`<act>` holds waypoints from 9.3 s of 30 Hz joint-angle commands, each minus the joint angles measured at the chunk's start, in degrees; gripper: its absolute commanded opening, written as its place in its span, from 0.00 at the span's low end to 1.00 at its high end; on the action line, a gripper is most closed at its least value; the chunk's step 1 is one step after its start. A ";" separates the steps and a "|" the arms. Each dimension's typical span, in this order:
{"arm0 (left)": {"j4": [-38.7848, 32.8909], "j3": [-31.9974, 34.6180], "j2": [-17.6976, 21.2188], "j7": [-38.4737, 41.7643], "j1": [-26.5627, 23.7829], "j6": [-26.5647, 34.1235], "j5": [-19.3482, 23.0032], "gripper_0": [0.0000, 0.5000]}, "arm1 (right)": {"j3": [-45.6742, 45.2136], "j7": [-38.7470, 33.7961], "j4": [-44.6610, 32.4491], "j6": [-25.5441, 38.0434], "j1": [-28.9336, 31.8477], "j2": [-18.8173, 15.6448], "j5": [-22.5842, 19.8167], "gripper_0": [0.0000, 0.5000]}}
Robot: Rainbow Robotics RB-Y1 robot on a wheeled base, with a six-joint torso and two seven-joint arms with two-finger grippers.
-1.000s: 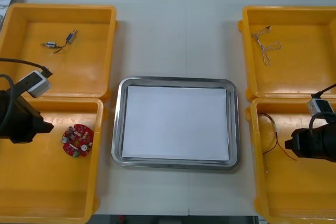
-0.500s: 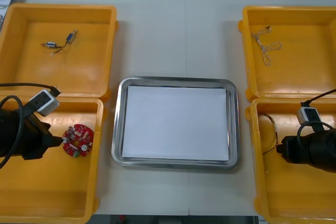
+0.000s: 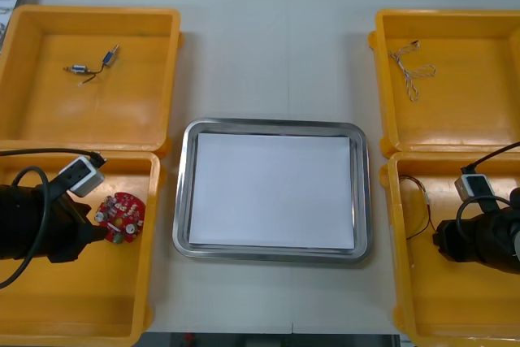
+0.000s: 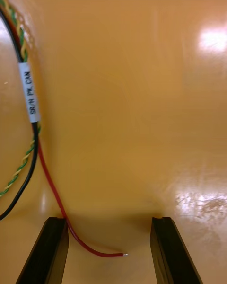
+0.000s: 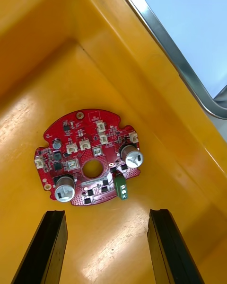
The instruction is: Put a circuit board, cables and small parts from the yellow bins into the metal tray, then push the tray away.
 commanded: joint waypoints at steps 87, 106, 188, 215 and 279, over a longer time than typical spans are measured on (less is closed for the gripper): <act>9.66 -23.21 -0.52 11.61 -17.77 -5.24 -6.52 0.00 | -13.86 2.55 -6.17 1.11 9.92 -12.73 -17.65 0.00; 3.94 -7.48 -5.36 12.66 -17.68 13.74 -1.51 0.00 | -20.19 2.99 -11.01 -4.25 23.37 -12.64 -18.00 0.00; 8.78 -57.49 -37.35 78.93 -59.25 33.78 -29.02 0.00 | -12.81 0.09 3.23 7.88 -3.70 -8.69 -15.01 1.00; 3.86 -49.22 -33.48 79.63 -59.16 35.45 -27.35 1.00 | -7.89 -0.44 3.41 -3.20 3.07 -4.29 -6.84 1.00; 53.07 4.56 -26.98 62.14 -59.25 40.02 -22.34 1.00 | -5.16 -2.64 4.29 -11.72 7.20 -4.82 -4.37 0.00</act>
